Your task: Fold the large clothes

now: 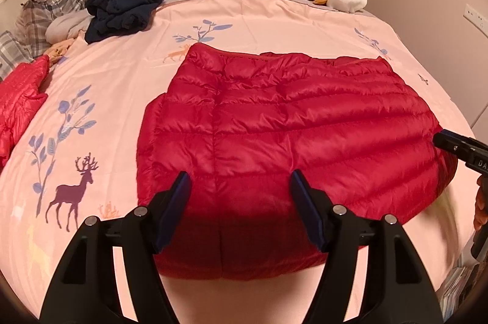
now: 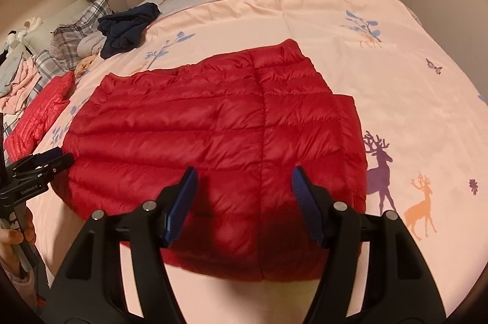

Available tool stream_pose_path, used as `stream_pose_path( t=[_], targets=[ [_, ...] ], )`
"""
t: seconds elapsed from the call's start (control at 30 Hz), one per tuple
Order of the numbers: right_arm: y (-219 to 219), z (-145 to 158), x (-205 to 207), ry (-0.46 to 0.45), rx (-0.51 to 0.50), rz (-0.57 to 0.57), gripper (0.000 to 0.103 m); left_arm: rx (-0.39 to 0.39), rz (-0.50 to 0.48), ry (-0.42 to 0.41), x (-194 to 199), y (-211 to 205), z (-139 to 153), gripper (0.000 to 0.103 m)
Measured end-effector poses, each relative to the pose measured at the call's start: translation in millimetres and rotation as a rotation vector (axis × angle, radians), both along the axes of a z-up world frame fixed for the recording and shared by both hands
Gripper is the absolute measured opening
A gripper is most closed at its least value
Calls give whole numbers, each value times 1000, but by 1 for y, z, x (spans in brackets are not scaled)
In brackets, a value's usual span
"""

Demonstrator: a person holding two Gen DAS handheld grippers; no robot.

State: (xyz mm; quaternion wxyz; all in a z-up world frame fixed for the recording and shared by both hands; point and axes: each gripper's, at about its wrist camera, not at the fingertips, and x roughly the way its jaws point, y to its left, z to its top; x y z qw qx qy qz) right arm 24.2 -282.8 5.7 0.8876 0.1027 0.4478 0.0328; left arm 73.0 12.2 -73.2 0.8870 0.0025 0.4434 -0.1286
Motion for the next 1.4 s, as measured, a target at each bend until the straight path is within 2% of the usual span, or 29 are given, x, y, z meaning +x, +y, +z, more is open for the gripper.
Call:
stream_pose_path(
  t=[0.33,0.63,0.77,0.8,0.87,1.27,1.4],
  targets=[
    [-1,-27,3,64,24,4,67,-2,2,48,3,-1,-19,69],
    [-10,-2,-5,12,49,-18,69,-48,43,23,-2,15,2,69],
    [-14,9,-6,-14,48,-29,75,-68,67,20,2,22,8,71],
    [-15,10,-6,-18,47,-33,79,-70,72,20,3,22,9,80],
    [-16,14,-7,-27,48,-39,81,-77,85,5,3,25,12,85],
    [-17,26,-6,-45,58,-59,98,-100,93,-17,3,27,25,85],
    [-20,27,-4,-39,82,-65,101,-111,96,-13,4,29,28,85]
  ],
)
